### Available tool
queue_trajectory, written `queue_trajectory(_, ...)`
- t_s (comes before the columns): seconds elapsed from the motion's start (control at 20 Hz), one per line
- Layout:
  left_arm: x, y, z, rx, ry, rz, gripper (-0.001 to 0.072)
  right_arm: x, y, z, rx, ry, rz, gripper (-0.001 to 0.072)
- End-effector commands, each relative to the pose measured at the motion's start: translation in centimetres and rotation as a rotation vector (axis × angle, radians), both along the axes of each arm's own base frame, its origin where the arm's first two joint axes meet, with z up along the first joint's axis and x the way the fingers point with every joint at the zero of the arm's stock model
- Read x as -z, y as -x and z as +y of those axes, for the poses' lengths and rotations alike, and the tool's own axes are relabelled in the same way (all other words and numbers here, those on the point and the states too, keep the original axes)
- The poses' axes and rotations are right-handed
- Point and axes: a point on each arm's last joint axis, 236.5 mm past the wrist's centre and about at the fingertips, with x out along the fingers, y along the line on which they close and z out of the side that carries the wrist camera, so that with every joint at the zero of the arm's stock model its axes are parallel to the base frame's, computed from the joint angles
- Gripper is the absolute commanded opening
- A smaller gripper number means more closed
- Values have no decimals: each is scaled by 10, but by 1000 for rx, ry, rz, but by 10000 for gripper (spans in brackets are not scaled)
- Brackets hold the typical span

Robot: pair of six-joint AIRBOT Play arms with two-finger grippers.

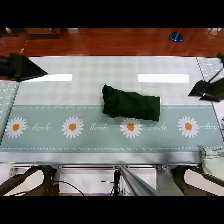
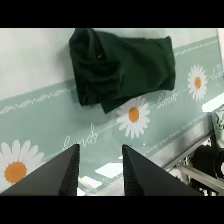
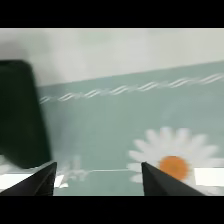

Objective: Fold the shirts.

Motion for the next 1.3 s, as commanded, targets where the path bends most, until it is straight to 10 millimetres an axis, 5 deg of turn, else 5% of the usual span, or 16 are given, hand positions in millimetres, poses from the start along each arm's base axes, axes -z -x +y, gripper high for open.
queue_trajectory(0.0, 17, 5, 2, -4, -7, 50, 334, 31, 3, 42, 69, -327, -87, 599)
queue_trajectory(0.15, 17, 5, 2, -17, -2, 63, 333, 72, 7, 73, 137, -410, -114, 598)
queue_trajectory(0.55, 17, 6, 2, -44, 11, 96, 333, 115, -12, 154, 149, -526, -98, 581)
queue_trajectory(0.6, 17, 6, 2, -44, 11, 96, 333, 117, -16, 165, 159, -539, -97, 471)
queue_trajectory(0.65, 18, 6, 2, -44, 10, 96, 333, 117, -20, 173, 155, -542, -109, 170)
queue_trajectory(0.7, 18, 6, 2, -44, 10, 96, 333, 112, -24, 177, 152, -553, -121, 43)
queue_trajectory(0.8, 18, 6, 2, -44, 10, 96, 333, 76, -30, 184, 67, -614, -179, 41)
queue_trajectory(0.9, 18, 6, 2, -44, 10, 95, 333, 14, -30, 183, -31, -706, -252, 41)
queue_trajectory(1.1, 18, 6, 1, -38, 9, 93, 333, -128, -12, 150, -64, -738, -461, 42)
queue_trajectory(1.25, 25, 9, -3, -6, 5, 93, 333, -195, 1, 119, 30, -646, -598, 41)
